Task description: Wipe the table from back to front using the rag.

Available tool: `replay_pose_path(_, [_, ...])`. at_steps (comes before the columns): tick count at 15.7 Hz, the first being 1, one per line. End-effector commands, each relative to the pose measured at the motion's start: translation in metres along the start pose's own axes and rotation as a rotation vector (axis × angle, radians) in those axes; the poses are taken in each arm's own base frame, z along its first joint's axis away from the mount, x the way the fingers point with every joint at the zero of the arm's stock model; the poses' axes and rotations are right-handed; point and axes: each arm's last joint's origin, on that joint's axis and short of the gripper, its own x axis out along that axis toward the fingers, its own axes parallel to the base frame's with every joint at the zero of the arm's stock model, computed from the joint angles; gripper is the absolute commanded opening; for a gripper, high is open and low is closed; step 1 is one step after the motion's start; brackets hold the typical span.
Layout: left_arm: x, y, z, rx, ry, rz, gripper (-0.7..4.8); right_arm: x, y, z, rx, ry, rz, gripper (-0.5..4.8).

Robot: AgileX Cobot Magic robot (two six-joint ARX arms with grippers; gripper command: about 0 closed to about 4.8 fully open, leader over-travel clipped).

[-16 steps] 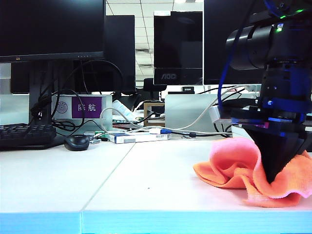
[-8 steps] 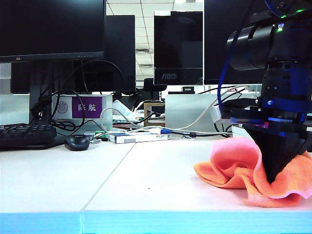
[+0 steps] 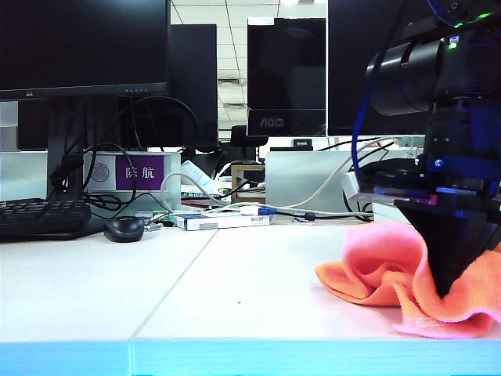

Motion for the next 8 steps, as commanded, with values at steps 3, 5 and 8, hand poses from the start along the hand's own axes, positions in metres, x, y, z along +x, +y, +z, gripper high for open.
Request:
replay_pose_path(3, [-0.002, 0.0, 0.003, 0.011, -0.022, 0.002, 0.85, 0.013, -0.001, 0.001, 0.019, -0.015, -0.025, -0.06])
replay_pose_path(5, [-0.002, -0.001, 0.003, 0.01, -0.021, 0.001, 0.85, 0.016, -0.002, 0.004, 0.029, -0.028, -0.053, -0.06])
replay_pose_path(8, [-0.002, -0.001, 0.003, 0.01, -0.022, 0.001, 0.85, 0.025, -0.003, 0.008, 0.033, -0.022, -0.062, -0.06])
